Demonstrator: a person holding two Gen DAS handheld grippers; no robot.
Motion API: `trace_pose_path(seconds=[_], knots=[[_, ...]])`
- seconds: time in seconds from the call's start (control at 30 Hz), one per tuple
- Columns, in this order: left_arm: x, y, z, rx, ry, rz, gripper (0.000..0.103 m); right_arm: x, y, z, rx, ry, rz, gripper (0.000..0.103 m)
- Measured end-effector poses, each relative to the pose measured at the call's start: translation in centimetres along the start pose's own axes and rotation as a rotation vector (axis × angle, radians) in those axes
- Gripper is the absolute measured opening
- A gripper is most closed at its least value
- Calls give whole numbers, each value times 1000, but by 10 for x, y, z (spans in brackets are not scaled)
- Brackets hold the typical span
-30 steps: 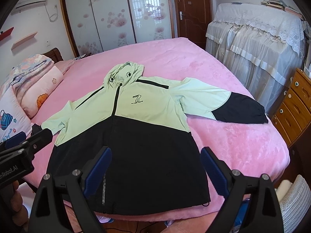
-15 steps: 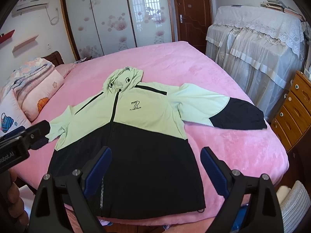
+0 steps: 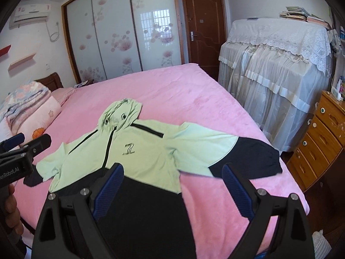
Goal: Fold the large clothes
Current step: 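Reach the right gripper to the black sleeve cuff and grasp it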
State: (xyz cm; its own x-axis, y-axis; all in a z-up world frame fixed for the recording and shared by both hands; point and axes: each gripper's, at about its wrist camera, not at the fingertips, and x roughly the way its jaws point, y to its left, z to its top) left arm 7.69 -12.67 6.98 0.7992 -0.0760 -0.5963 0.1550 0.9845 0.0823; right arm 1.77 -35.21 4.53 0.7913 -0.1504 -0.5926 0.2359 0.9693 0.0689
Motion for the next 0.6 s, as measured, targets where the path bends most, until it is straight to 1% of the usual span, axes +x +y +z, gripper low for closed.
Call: trace_pose_path(seconds=[0.13, 0.23, 0.33, 0.47, 0.53, 0.6], knots=[[18, -21, 24, 18, -20, -26, 103, 8, -25, 20, 25, -35, -43, 93], [32, -36, 36, 21, -32, -65, 103, 18, -48, 31, 44, -51, -80, 93], [53, -55, 48, 37, -30, -72, 102, 34, -73, 38, 78, -37, -112, 93], [88, -86, 58, 82, -29, -79, 102, 58, -118, 44, 134, -8, -184, 93], [107, -97, 56, 84, -25, -91, 103, 69, -137, 40, 160, 19, -220, 93], [129, -109, 49, 79, -1, -94, 103, 84, -162, 36, 194, 59, -254, 93]])
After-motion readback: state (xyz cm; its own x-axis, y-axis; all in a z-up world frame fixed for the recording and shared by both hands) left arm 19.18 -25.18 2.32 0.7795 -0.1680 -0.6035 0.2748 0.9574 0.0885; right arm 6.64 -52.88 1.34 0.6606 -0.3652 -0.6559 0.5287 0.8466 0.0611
